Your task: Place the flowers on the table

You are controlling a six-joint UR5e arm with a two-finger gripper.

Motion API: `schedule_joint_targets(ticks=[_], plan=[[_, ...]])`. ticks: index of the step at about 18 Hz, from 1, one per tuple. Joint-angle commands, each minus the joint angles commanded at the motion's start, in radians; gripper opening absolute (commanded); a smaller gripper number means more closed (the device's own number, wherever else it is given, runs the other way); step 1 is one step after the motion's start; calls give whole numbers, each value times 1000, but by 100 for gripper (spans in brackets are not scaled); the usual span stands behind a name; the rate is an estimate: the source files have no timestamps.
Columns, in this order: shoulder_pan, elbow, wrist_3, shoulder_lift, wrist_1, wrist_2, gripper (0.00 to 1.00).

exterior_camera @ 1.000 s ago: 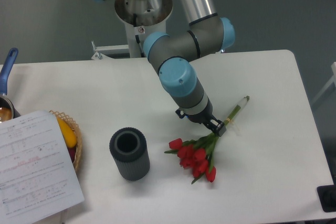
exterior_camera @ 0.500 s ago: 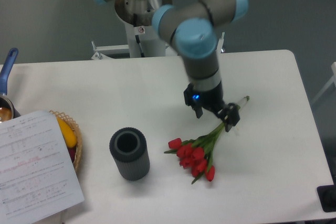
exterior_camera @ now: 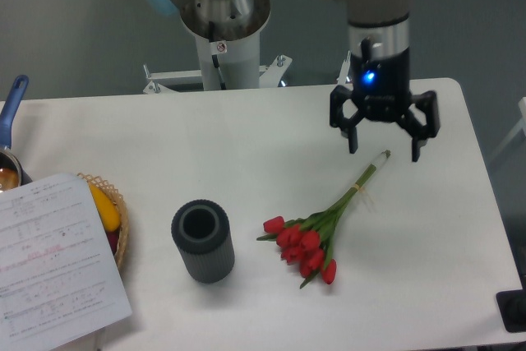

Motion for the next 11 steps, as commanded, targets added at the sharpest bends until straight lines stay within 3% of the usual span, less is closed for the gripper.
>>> schedule_joint_targets(ticks=[6, 9, 11], plan=[[118, -41, 385, 70, -155, -58, 100], [160, -81, 555, 98, -175, -57, 100], [166, -89, 566, 101, -175, -55, 100]])
